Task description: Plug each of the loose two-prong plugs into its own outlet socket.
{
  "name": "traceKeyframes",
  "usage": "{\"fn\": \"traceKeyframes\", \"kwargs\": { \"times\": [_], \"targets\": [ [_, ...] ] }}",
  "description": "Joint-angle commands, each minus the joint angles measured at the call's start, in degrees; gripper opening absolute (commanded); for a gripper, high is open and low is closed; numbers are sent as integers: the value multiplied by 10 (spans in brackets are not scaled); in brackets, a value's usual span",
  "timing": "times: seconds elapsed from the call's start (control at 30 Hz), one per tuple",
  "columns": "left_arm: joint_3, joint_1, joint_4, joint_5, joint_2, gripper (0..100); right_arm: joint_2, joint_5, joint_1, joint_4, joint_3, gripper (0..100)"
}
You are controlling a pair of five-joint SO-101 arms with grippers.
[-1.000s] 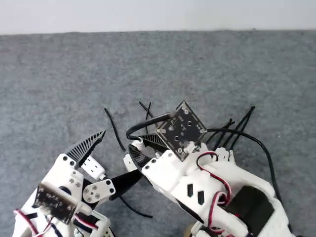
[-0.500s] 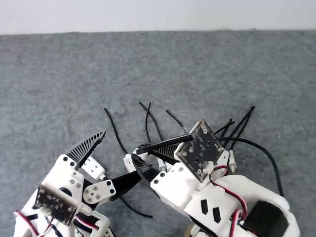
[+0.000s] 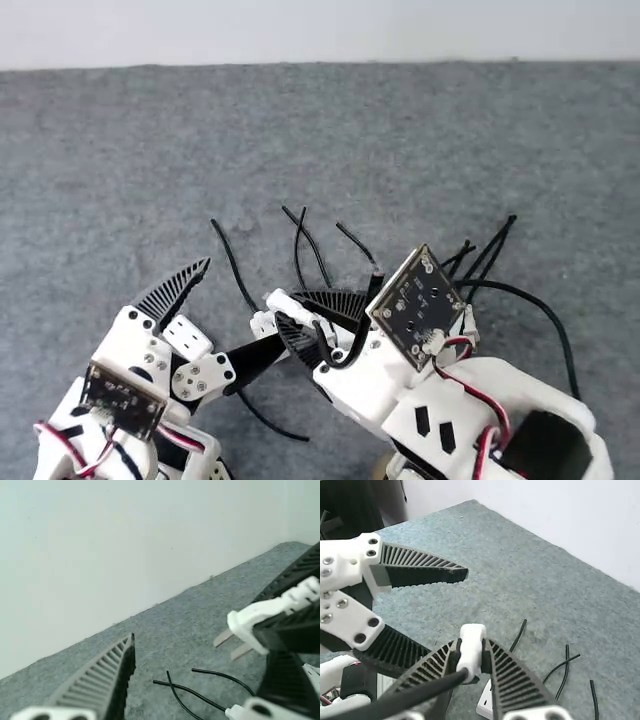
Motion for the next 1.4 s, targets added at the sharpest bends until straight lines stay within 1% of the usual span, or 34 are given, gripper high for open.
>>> {"fn": "traceKeyframes", "kwargs": {
  "times": [0.0, 0.1, 0.23, 0.3, 0.43, 0.53, 0.63, 0.73, 0.83, 1.0, 1.1, 1.13, 1.27, 1.37],
  "targets": [
    [6, -18, -16, -4, 0, 380, -16, -8, -7, 7, -4, 8],
    [26, -18, -21, -7, 0, 380, -12, -8, -5, 6, -4, 8],
    [98, -24, -79, -10, 4, 380, -11, -7, -4, -7, 1, 8],
    [133, -40, -110, -19, 4, 380, -11, -4, 0, -36, 23, 8],
    [182, -84, -152, -25, 5, 380, -11, -4, 41, -125, 100, 8],
    [204, -118, -162, -27, 5, 380, -11, -4, 56, -181, 167, 8],
    [233, -149, -163, -55, 5, 380, -11, -4, 56, -209, 200, 8],
    [277, -195, -180, -66, 5, 380, -10, -4, 56, -213, 204, 8],
    [305, -261, -194, -78, 5, 380, -10, -5, 56, -212, 205, 8],
    [308, -390, -182, -69, 5, 379, 37, -4, 56, -201, 205, 8],
    [306, -443, -155, -64, 5, 379, 101, -3, 56, -195, 204, 8],
    [306, -455, -147, -64, 5, 379, 123, 3, 56, -194, 203, 8],
    [308, -504, -131, -38, 5, 379, 204, 75, 56, -198, 200, 8],
    [309, -522, -131, -14, 5, 379, 256, 111, 56, -195, 192, 8]
  ]
}}
